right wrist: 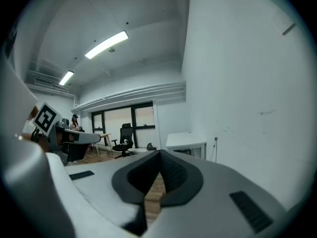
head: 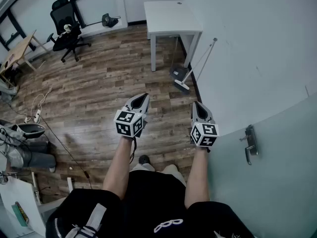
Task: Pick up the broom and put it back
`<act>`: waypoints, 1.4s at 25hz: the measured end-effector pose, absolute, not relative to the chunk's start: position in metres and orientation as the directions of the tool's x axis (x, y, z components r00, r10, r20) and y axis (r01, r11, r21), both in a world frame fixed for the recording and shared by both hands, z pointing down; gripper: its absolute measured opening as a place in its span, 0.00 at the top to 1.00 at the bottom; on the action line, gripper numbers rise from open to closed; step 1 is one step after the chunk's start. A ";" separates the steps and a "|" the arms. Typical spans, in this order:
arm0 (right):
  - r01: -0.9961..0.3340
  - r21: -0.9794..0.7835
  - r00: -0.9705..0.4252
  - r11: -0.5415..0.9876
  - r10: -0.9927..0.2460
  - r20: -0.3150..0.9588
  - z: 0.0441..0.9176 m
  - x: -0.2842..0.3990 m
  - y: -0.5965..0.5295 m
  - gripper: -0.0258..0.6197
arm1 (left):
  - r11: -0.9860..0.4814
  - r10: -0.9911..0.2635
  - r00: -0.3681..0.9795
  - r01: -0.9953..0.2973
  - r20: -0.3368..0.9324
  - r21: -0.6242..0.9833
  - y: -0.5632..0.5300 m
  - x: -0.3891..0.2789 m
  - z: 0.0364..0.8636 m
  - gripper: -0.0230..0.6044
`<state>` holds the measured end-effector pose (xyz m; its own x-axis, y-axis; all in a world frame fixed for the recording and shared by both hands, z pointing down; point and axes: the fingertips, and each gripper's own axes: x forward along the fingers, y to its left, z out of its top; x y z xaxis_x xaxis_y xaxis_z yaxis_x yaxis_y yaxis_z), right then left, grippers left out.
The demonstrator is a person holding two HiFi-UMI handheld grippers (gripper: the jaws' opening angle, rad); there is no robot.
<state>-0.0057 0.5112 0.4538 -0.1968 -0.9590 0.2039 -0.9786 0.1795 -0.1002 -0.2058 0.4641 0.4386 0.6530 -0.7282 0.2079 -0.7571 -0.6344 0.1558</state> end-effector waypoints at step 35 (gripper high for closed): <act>-0.982 -0.131 -0.165 0.136 -0.953 0.253 0.489 0.181 0.547 0.92 | -0.628 -0.722 0.646 -0.762 0.250 0.156 0.489 -0.030 0.465 0.95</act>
